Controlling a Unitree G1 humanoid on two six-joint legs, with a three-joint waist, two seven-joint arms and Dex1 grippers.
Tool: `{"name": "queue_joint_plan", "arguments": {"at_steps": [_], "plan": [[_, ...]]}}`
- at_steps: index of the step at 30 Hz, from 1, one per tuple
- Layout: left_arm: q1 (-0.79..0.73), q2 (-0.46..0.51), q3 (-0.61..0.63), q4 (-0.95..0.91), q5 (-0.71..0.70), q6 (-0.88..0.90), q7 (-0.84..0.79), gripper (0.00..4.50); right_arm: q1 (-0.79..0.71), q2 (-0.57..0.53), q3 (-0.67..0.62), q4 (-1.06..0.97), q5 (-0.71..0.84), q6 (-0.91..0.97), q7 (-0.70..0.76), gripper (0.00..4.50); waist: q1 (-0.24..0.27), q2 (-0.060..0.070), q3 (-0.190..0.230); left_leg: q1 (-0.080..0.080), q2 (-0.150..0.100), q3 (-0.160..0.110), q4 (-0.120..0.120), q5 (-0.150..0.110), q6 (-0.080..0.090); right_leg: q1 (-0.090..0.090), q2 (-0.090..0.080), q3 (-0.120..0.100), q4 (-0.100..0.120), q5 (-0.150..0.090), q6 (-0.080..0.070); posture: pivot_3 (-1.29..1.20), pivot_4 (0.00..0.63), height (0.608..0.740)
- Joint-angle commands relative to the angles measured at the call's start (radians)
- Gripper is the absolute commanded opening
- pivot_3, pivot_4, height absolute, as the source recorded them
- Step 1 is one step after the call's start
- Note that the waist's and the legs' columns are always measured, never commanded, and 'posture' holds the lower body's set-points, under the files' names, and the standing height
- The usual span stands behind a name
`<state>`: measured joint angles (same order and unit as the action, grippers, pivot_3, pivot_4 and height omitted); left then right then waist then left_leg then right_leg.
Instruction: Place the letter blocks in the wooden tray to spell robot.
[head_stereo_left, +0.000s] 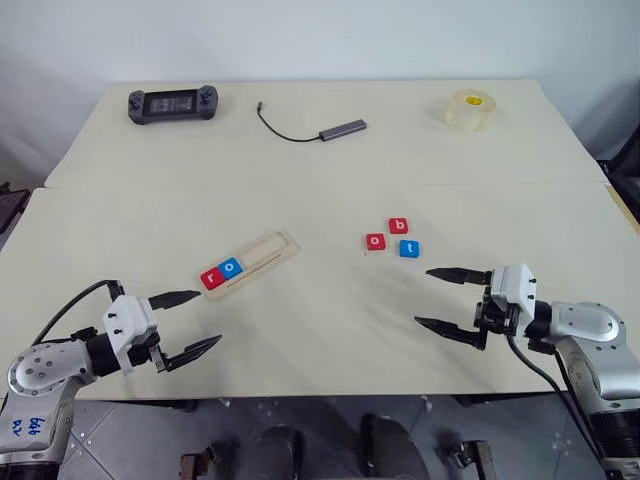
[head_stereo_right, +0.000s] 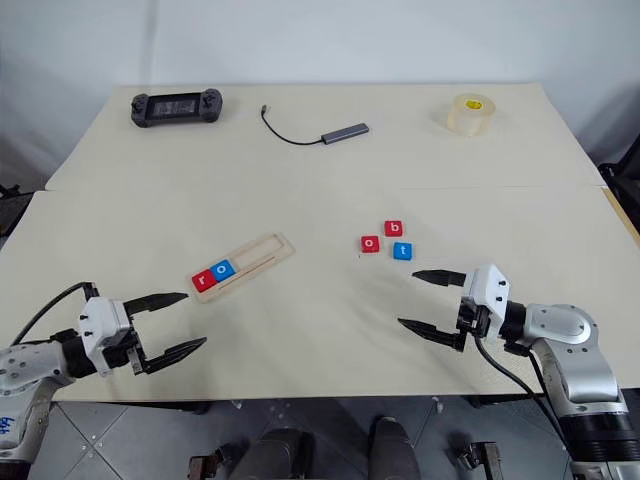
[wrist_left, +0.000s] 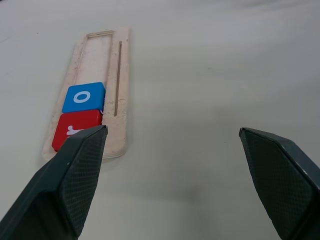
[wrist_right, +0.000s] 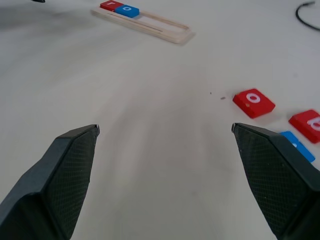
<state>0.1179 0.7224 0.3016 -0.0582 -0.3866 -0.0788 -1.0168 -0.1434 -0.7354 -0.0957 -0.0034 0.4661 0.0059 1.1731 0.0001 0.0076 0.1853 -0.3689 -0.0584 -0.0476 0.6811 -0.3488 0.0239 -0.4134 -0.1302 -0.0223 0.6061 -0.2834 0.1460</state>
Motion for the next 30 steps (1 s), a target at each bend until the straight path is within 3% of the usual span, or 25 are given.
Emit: {"name": "queue_joint_plan", "arguments": {"at_steps": [1, 9, 14, 19, 26, 30], "plan": [[0.003, -0.003, 0.019, 0.002, 0.002, -0.021, 0.016, 4.5, -0.006, 0.017, -0.019, -0.03, 0.034, 0.034, -0.011, 4.46, 0.0, 0.0, 0.0, 0.0, 0.0, 0.0, 0.0, 0.0, 0.0, 0.0, 0.0, 0.0, 0.0, 0.0, 0.0, 0.0, 0.15, 0.74], [0.068, -0.071, 0.123, 0.02, -0.065, 0.035, 0.117, 4.5, -0.053, 0.091, 0.007, -0.109, 0.087, 0.1, -0.028, 4.46, -0.004, 0.0, 0.0, 0.0, 0.001, 0.0, 0.0, 0.0, -0.001, 0.0, 0.0, 0.0, 0.0, 0.0, 0.0, 0.0, 0.15, 0.74], [0.133, -0.12, 0.22, 0.147, -0.056, -0.022, 0.172, 4.5, -0.128, 0.159, 0.089, -0.185, 0.088, 0.132, -0.03, 4.46, -0.003, 0.0, 0.0, 0.001, 0.002, 0.0, 0.0, -0.001, -0.001, -0.001, 0.001, 0.001, 0.0, 0.0, 0.0, 0.0, 0.15, 0.74], [0.142, -0.122, 0.219, 0.183, -0.079, -0.028, 0.128, 4.5, -0.178, 0.19, 0.13, -0.196, 0.067, 0.123, -0.028, 4.46, 0.015, -0.001, 0.0, 0.0, -0.001, -0.001, 0.001, 0.0, 0.0, 0.0, 0.0, -0.001, -0.002, 0.0, 0.0, 0.0, 0.15, 0.74], [-0.044, -0.068, 0.111, 0.186, -0.082, 0.068, 0.059, 4.5, -0.164, 0.172, 0.12, -0.196, 0.057, 0.136, -0.028, 4.46, 0.025, -0.002, -0.001, 0.0, -0.002, -0.002, 0.001, 0.0, 0.0, 0.0, 0.0, -0.002, -0.001, 0.0, 0.0, 0.0, 0.15, 0.74], [-0.249, -0.027, 0.004, 0.34, 0.006, 0.05, 0.019, 4.5, -0.158, 0.16, 0.112, -0.198, 0.052, 0.137, -0.028, 4.46, 0.02, -0.002, -0.001, 0.0, -0.002, -0.001, 0.001, 0.0, 0.0, -0.001, 0.002, -0.002, 0.004, 0.0, 0.0, 0.0, 0.15, 0.74]]}}
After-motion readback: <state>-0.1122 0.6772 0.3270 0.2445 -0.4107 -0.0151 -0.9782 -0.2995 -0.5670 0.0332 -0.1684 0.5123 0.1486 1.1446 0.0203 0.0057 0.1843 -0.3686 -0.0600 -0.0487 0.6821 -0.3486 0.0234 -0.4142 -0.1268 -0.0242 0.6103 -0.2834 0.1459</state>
